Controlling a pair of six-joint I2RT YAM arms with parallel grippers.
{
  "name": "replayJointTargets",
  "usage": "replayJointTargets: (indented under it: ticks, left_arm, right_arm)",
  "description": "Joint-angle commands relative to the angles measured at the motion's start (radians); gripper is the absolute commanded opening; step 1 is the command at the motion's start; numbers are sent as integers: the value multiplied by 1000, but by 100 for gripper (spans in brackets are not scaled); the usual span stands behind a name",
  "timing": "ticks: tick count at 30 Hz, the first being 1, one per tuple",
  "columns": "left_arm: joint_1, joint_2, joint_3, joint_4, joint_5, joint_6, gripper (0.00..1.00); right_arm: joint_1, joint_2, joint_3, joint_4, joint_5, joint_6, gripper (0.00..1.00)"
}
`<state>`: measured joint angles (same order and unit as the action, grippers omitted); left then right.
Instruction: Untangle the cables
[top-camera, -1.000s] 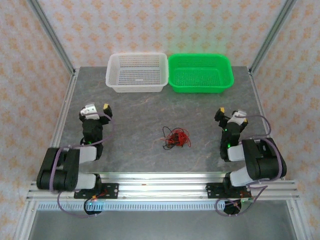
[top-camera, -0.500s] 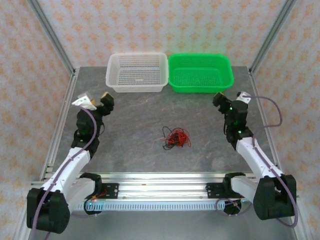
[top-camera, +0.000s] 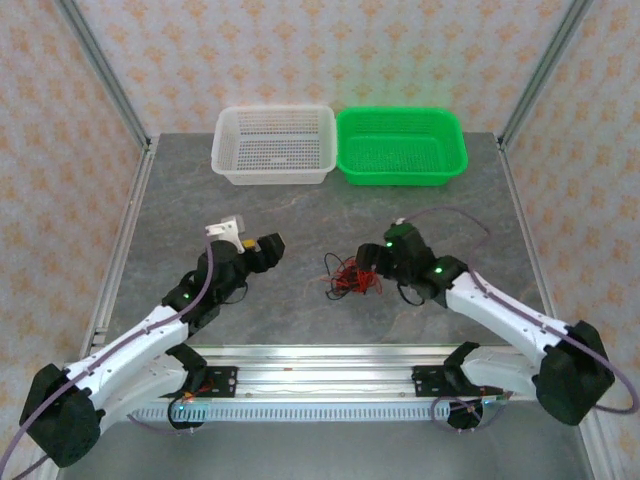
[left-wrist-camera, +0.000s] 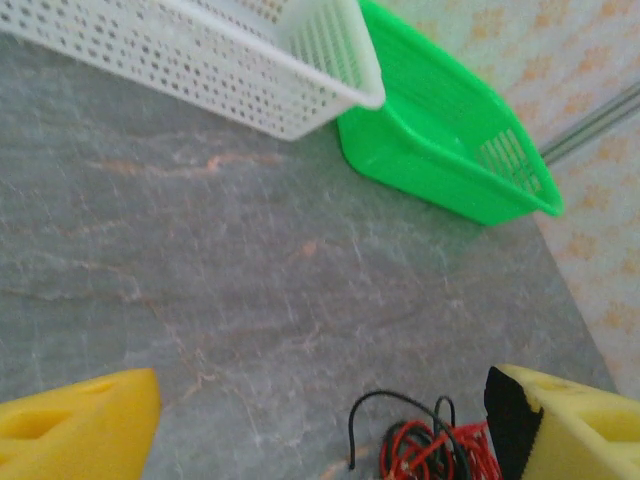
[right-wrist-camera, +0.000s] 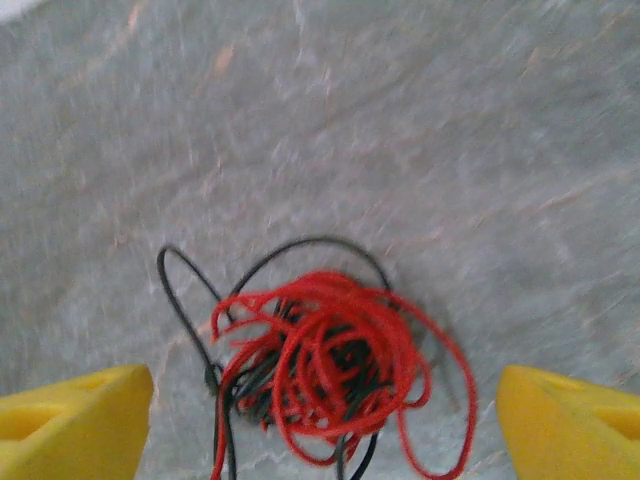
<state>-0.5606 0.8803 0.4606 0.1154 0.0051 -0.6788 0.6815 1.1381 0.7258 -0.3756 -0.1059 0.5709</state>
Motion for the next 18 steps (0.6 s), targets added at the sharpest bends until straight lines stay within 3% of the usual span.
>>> replayJointTargets:
  ticks: [1, 8, 18]
  left_arm:
    - [-36, 32, -6, 2, -39, -47, 85]
    - [-76, 103, 27, 27, -33, -35, 85]
    - [-109, 144, 52, 43, -29, -22, 85]
  right_arm:
    - [63, 73, 49, -87, 111, 62, 86]
    - [107, 161, 66, -91, 188, 80, 81]
    - [107, 258, 24, 19, 147, 79, 70]
